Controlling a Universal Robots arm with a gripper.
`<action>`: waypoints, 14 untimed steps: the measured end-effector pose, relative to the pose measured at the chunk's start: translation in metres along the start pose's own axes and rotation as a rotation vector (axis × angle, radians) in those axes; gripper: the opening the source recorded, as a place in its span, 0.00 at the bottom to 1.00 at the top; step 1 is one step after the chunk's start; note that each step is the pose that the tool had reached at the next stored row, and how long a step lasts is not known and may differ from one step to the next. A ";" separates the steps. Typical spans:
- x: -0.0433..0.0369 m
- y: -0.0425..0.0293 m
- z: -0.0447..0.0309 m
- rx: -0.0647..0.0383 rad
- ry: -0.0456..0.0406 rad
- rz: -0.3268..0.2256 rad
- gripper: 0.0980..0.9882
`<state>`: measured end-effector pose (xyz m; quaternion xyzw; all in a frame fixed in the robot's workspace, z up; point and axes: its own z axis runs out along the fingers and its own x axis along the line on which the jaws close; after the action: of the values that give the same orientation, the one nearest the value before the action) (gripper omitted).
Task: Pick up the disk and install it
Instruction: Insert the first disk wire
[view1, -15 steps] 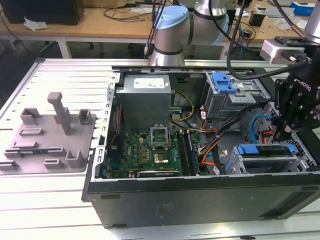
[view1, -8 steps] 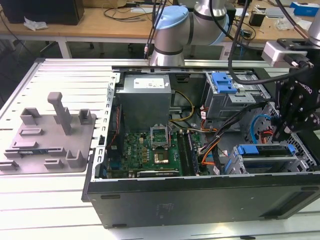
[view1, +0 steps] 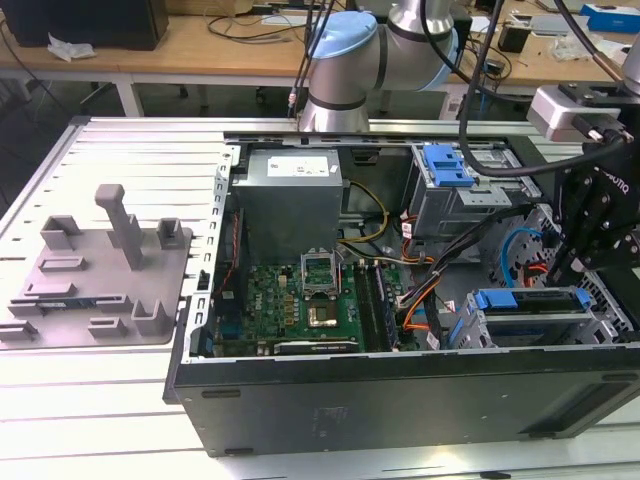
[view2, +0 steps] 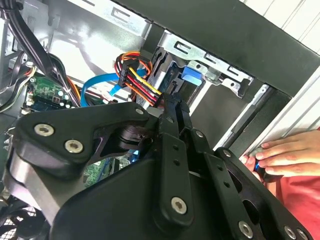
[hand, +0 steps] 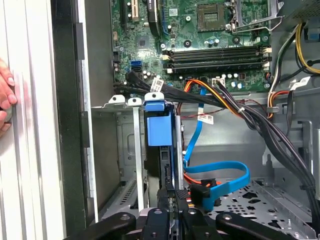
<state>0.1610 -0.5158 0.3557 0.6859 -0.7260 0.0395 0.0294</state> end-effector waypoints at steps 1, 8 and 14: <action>0.0001 0.0000 0.0000 0.000 0.0000 0.000 0.08; 0.0008 -0.0001 0.0003 0.000 0.0002 0.000 0.08; 0.0006 0.0000 0.0015 0.000 0.0000 0.000 0.08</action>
<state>0.1610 -0.5166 0.3543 0.6859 -0.7260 0.0395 0.0294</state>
